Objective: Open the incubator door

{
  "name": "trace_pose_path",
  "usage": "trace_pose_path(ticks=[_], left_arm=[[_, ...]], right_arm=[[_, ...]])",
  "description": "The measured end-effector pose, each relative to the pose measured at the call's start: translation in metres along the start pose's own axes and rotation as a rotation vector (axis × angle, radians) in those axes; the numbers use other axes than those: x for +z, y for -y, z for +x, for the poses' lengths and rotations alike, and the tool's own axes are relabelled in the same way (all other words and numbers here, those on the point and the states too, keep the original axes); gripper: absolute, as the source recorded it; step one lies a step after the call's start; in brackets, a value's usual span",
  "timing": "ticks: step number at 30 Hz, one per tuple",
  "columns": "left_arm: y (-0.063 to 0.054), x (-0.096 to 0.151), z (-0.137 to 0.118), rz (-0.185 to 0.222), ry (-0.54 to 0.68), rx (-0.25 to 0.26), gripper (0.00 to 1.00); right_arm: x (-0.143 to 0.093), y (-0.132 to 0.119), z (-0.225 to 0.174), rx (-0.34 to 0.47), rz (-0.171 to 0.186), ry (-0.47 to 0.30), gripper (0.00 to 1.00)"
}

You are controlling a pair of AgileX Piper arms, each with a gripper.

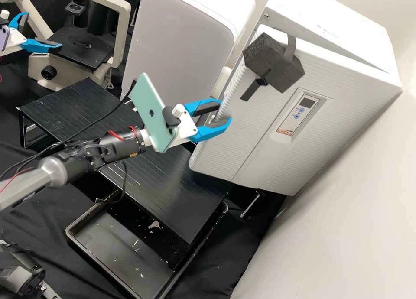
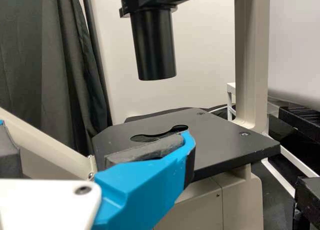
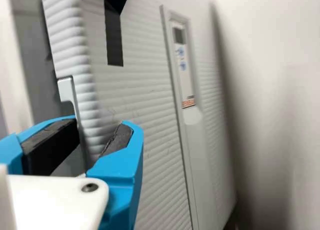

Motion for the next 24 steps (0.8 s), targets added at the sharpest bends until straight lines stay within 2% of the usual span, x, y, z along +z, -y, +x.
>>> trace_pose_path(ticks=[2, 6, 21, 22, 24], left_arm=[[0.0, 0.0, 0.0, 0.0, 0.0, 0.0, 1.0], [0.0, 0.0, 0.0, 0.0, 0.0, 0.0, 1.0], [0.0, 0.0, 0.0, 0.0, 0.0, 0.0, 1.0], [0.0, 0.0, 0.0, 0.0, 0.0, 0.0, 1.0], [0.0, 0.0, 0.0, 0.0, 0.0, 0.0, 1.0]], right_arm=[[0.001, -0.004, -0.006, 0.023, 0.031, 0.013, 0.0], [0.002, -0.012, -0.011, 0.069, 0.037, 0.026, 0.0], [0.006, -0.014, -0.007, 0.079, -0.033, 0.02, 0.0], [0.006, -0.013, -0.007, 0.076, -0.037, 0.018, 1.0], [0.005, -0.012, -0.006, 0.068, -0.04, 0.016, 1.0]])
